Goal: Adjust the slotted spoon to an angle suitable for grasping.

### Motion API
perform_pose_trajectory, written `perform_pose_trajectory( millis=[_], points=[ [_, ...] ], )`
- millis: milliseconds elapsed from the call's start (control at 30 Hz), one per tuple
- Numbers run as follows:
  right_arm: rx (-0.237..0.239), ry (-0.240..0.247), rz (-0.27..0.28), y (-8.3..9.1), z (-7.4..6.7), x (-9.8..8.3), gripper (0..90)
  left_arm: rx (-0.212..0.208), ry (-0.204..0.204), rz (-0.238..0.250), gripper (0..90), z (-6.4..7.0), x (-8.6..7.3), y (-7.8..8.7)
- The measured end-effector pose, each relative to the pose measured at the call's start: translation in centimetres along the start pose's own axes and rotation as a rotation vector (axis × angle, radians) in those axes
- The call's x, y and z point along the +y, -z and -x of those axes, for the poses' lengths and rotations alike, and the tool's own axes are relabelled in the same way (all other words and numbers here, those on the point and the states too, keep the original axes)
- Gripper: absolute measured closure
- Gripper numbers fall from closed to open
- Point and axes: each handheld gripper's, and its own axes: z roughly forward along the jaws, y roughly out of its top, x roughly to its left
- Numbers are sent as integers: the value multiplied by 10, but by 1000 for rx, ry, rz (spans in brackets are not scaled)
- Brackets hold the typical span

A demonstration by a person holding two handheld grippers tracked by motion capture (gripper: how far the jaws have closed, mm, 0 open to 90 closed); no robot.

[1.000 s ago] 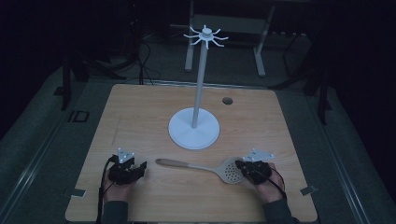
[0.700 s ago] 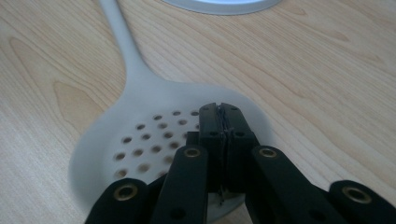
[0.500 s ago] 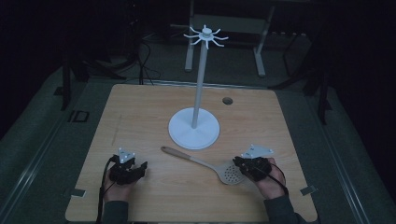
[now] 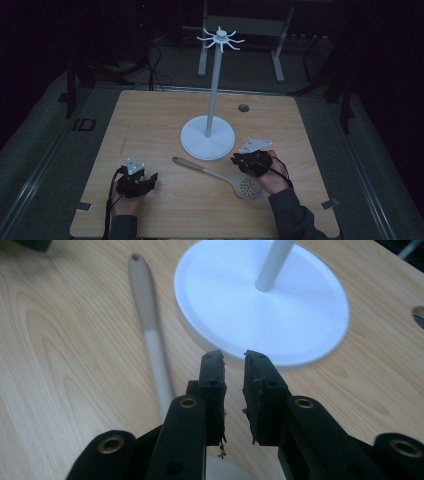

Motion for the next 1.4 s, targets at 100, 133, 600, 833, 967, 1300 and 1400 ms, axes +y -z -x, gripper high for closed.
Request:
perform_pose_trajectory(
  millis=[100,133,600,833,967,1300,1400],
  points=[
    [16,7,-13,-9,-2,7,783,0,-1,-1,455,0,0,0],
    [19,12,-19,-12,-3,9,782,0,-1,-1,455,0,0,0],
    [95,49,-89,-54,-17,25,743,0,-3,-2,455,0,0,0],
    [122,86,-141,-69,-25,24,736,0,-3,-3,455,0,0,0],
    [137,93,-182,-79,-28,22,735,0,-6,-4,455,0,0,-1],
    [183,82,-208,-91,-32,21,725,0,-3,-3,454,0,0,0],
    [191,87,-216,-94,-34,21,727,-2,-2,-1,454,-1,0,0]
  ],
)
